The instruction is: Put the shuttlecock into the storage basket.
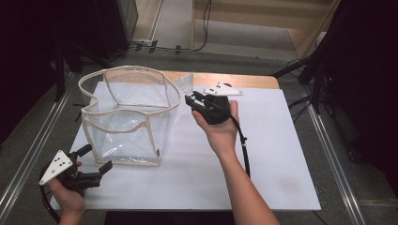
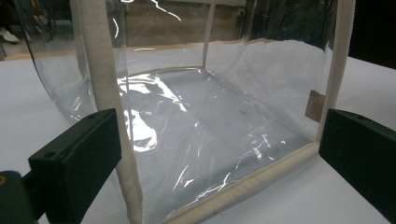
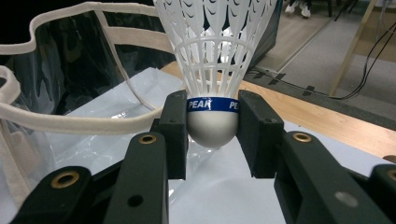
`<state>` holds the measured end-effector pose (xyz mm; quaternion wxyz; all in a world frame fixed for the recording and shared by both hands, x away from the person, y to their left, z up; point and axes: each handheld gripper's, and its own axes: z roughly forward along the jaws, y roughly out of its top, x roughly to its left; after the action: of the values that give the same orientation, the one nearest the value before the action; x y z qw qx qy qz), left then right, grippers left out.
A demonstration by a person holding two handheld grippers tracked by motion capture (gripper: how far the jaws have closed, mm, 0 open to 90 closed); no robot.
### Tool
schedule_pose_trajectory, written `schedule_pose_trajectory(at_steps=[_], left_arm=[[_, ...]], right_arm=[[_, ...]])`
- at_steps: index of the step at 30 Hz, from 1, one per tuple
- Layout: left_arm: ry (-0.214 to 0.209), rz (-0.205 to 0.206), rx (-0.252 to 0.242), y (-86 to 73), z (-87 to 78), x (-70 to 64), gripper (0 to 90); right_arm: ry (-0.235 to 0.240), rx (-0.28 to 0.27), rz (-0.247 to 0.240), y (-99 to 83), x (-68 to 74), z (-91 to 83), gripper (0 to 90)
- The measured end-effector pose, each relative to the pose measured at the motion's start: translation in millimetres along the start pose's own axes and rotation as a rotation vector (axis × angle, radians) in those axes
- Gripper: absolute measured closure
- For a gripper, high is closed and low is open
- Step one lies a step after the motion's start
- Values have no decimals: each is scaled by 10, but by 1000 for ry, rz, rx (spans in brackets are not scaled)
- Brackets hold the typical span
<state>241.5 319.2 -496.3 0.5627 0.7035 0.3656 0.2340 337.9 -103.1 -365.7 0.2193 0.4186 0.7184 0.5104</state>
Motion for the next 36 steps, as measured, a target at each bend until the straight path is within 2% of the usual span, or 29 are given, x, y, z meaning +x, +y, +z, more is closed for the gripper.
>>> schedule_pose_trajectory(at_steps=[36], left_arm=[[-1, -4, -6, -1, -1, 6, 0]], right_arm=[[68, -25, -39, 145, 271, 102, 629]])
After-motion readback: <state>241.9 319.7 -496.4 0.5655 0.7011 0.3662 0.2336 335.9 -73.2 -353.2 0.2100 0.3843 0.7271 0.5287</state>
